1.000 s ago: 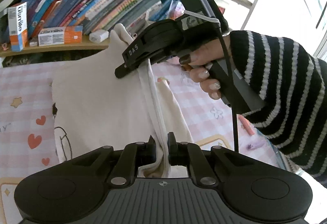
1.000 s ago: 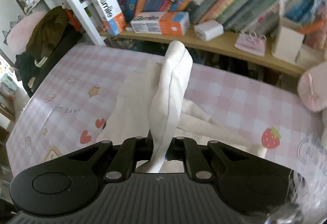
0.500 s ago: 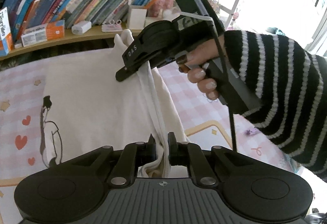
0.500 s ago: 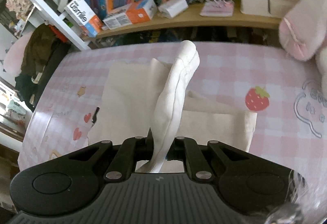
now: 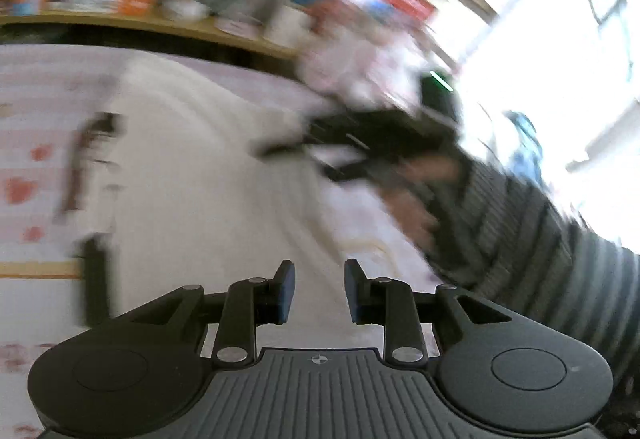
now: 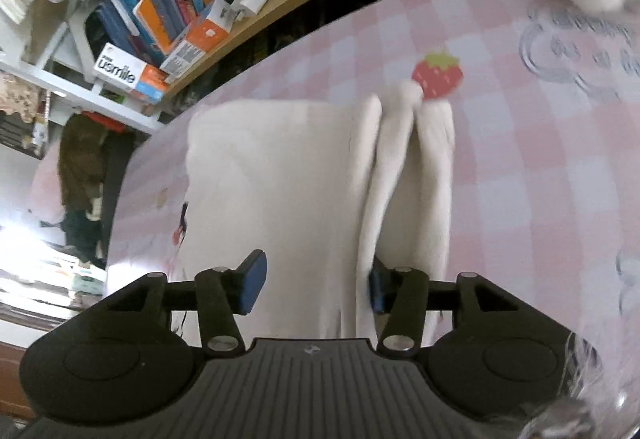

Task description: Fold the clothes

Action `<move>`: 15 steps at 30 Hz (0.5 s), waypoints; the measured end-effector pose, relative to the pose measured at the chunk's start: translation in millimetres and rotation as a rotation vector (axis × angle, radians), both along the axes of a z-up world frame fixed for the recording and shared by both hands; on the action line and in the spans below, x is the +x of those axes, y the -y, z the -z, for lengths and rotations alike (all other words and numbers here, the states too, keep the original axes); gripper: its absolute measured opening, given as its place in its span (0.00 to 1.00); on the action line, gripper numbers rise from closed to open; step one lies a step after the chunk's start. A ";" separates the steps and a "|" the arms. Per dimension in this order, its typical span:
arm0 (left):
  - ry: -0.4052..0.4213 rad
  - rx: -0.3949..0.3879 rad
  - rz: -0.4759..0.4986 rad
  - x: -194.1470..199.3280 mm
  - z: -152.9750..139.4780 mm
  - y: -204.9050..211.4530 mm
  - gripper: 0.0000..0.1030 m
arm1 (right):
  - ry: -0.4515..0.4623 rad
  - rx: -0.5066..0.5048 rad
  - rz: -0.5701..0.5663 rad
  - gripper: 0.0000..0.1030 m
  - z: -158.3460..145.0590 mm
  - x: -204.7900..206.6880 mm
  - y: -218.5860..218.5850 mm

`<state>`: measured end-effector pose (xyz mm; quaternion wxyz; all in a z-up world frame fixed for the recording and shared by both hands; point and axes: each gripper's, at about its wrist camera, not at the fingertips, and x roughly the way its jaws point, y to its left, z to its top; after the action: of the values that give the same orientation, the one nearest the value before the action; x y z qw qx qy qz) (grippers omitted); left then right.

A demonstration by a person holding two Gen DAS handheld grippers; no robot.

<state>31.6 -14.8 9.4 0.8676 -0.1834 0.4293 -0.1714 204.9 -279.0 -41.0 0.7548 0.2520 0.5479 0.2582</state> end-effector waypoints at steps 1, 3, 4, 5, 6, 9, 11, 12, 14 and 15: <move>-0.001 0.006 -0.042 -1.6 -2.8 -9.0 0.26 | -0.003 0.012 0.004 0.47 -0.3 -6.0 3.9; 0.000 0.039 -0.115 -6.9 -6.5 -23.6 0.26 | -0.013 0.040 0.006 0.47 -0.1 -22.7 10.5; -0.001 0.054 -0.143 -10.3 -7.9 -28.8 0.26 | -0.014 0.046 0.001 0.47 0.1 -30.0 13.9; -0.002 0.061 -0.169 -13.1 -6.4 -34.5 0.26 | -0.011 0.045 -0.006 0.47 0.0 -39.1 15.6; -0.004 0.063 -0.190 -14.3 -6.2 -40.3 0.26 | -0.007 0.038 -0.013 0.47 0.0 -48.3 16.7; -0.008 0.062 -0.229 -20.4 -2.9 -51.6 0.26 | 0.001 0.035 -0.018 0.47 0.8 -69.4 23.2; -0.020 0.070 -0.227 -23.7 0.0 -52.0 0.26 | 0.013 0.033 -0.004 0.47 -1.1 -81.8 26.3; -0.022 0.075 -0.221 -26.8 -0.1 -50.7 0.26 | 0.019 0.031 0.003 0.47 -2.1 -87.9 27.8; -0.019 0.076 -0.201 -30.2 0.4 -50.7 0.26 | 0.047 0.024 0.026 0.47 -8.3 -99.5 30.4; -0.017 0.071 -0.195 -30.8 0.4 -51.0 0.26 | 0.061 0.020 0.038 0.48 -11.5 -105.3 31.7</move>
<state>0.8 36.2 9.0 0.8825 -0.1945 0.4224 -0.0694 99.6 -310.7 -29.6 0.7733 0.2617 0.5173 0.2568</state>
